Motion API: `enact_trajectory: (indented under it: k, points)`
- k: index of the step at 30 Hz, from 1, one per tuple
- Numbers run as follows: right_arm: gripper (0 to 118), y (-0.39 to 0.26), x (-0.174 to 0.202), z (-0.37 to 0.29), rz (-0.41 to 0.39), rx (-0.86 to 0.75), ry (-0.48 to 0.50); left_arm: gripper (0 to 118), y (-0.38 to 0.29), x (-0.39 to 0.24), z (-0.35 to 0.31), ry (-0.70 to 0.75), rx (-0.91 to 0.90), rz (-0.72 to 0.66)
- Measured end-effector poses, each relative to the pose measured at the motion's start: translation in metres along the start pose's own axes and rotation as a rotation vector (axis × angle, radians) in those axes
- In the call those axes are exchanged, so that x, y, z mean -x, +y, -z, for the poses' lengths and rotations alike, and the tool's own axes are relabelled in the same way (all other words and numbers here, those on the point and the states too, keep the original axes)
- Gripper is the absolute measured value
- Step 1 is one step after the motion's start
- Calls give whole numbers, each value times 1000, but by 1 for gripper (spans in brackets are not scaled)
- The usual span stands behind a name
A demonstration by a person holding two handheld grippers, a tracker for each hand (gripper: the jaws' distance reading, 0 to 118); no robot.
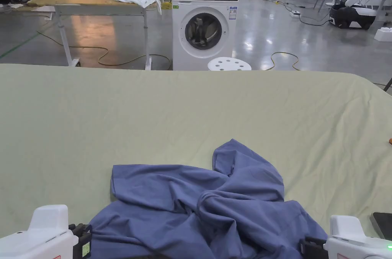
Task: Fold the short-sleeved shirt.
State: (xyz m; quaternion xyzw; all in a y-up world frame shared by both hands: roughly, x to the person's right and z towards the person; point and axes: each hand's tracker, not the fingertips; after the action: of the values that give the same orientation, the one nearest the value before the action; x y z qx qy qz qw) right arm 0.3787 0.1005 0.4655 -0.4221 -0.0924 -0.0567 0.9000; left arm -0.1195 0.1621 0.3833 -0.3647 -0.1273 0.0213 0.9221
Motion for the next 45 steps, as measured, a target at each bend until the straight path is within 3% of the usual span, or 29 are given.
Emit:
enact_trajectory:
  k: [2, 3, 4, 9, 21, 24, 27, 32, 45]
  points:
    - [40, 1, 4, -6, 3, -28, 21, 0, 0, 3, -2, -2, -8, -7]
    - [6, 3, 4, -7, 27, -33, 73, 0, 0, 5, -3, -4, -10, -11]
    - [5, 5, 3, -9, 74, -32, 122, 0, 1, 5, -3, -7, -14, -15]
    - [5, 28, 6, -36, -34, -167, -7, 0, 20, 11, -19, 1, -98, -14]
    - [5, 138, 11, -123, -42, -512, -50, 0, 144, 43, -81, 90, -374, 32]
    - [5, 171, 20, -137, -33, -595, -23, 0, 182, 44, -91, 133, -426, 82]
    - [5, 204, 42, -152, -94, -670, -37, 0, 218, 42, -100, 176, -474, 98]
    - [5, 272, 64, -168, -135, -734, -59, 0, 281, 52, -106, 151, -513, 74]
    - [5, 432, 100, -208, -198, -828, -142, 0, 414, 57, -124, 242, -589, 104]
